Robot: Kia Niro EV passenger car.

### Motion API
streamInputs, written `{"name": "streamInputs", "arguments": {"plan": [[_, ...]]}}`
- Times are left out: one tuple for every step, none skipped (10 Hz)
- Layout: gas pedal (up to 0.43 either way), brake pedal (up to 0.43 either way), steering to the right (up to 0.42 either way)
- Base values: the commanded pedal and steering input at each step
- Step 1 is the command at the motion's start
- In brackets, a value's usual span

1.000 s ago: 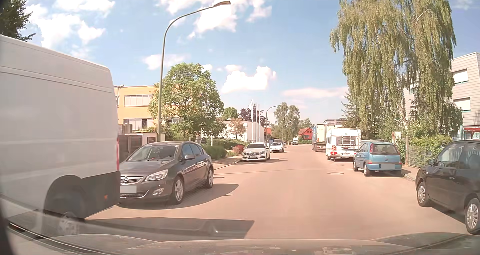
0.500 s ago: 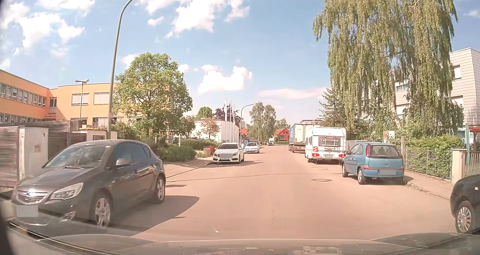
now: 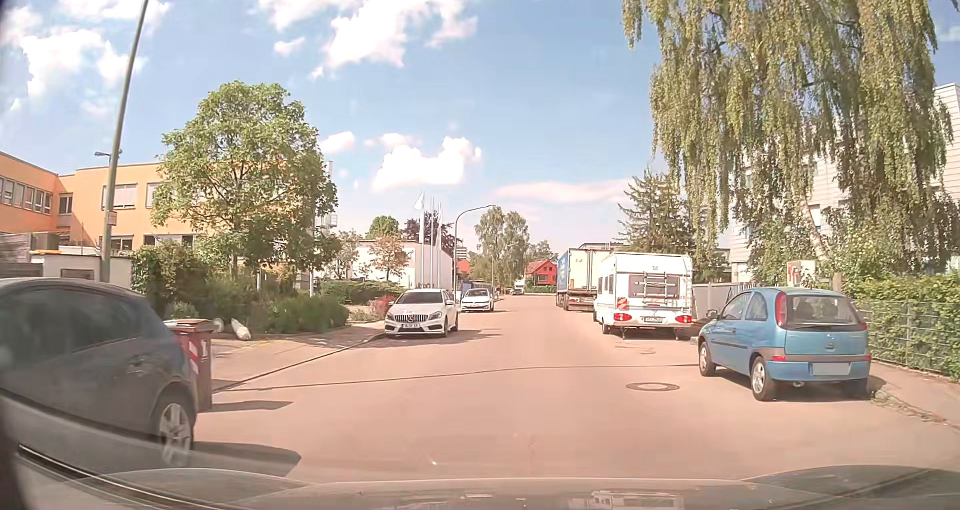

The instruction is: Follow the waypoints while adhering to traffic rules and regulations

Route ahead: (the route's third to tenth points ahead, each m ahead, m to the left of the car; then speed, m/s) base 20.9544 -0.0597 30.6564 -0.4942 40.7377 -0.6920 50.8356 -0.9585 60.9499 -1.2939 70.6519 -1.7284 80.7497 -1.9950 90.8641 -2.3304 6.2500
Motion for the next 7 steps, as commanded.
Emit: {"name": "streamInputs", "arguments": {"plan": [[0.311,0.018,0.017],[0.311,0.018,0.016],[0.311,0.018,0.012],[0.311,0.018,0.014],[0.311,0.018,0.014],[0.311,0.018,0.013],[0.311,0.018,0.011]]}}
